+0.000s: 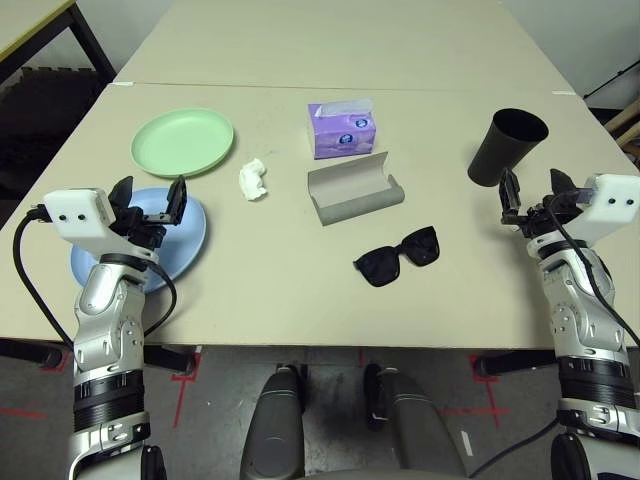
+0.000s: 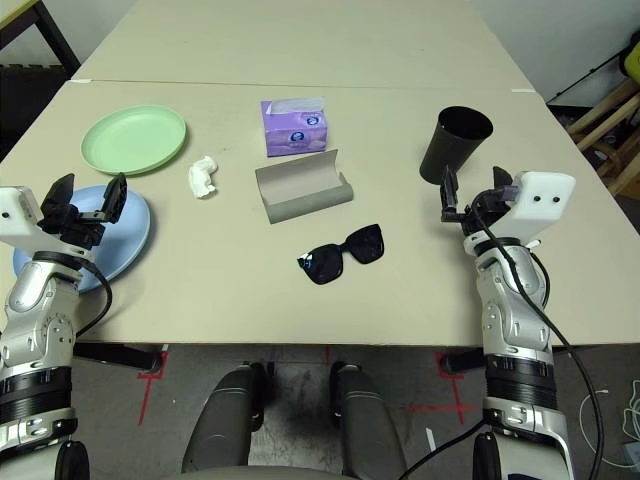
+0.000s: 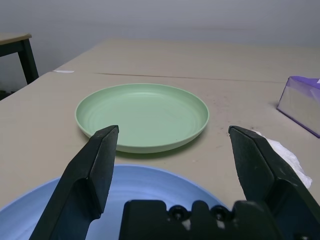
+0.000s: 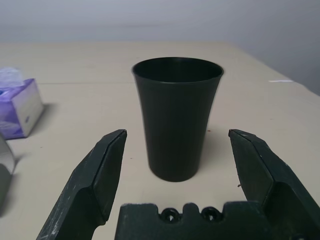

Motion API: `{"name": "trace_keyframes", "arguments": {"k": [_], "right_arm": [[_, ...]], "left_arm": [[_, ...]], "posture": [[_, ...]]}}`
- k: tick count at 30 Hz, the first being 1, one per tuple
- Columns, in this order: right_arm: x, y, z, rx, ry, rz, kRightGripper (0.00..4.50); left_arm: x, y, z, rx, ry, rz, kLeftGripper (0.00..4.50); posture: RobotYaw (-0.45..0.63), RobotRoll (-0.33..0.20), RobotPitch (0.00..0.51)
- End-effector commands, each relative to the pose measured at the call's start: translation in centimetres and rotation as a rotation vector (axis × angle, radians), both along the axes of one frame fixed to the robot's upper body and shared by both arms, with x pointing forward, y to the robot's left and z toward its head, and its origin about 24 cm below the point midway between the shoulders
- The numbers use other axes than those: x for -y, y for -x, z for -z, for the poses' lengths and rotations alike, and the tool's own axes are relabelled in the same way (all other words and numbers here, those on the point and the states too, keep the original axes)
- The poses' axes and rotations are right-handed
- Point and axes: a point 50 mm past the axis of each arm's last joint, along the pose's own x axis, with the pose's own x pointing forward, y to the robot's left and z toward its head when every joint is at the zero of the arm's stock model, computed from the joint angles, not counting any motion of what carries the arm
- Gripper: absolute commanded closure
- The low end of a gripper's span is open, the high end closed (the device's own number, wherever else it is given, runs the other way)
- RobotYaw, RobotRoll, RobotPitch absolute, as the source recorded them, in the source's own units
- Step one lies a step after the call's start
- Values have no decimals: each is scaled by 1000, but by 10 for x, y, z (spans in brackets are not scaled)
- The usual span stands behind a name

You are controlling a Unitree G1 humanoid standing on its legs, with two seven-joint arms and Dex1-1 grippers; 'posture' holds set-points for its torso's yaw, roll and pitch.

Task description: Organize and tidy the items on the table.

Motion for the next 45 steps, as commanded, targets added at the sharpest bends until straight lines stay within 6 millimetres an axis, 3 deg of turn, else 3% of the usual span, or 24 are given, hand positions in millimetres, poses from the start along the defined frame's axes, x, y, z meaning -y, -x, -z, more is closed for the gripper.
{"name": "trace_keyframes", "arguments": {"k": [1, 12, 23, 30, 45], "right_arm": [[4, -1, 1, -13, 18, -2, 10], [1, 2, 6, -23, 1, -41, 10], [-20, 6, 6, 13, 171, -429, 10], [-45, 3, -8, 17, 281, -808, 10], [-57, 15, -1, -49, 414, -1140, 10]], "left_arm": [[2, -1, 1, -11, -2, 11, 0], [5, -3, 2, -13, -3, 20, 0], [8, -6, 2, -18, -10, 38, 0], [9, -7, 1, -25, -21, 57, 0], [9, -7, 1, -39, -35, 82, 0]], "posture": [[123, 0, 155], [123, 0, 156], [123, 0, 159], [130, 0, 158], [148, 0, 145]]}}
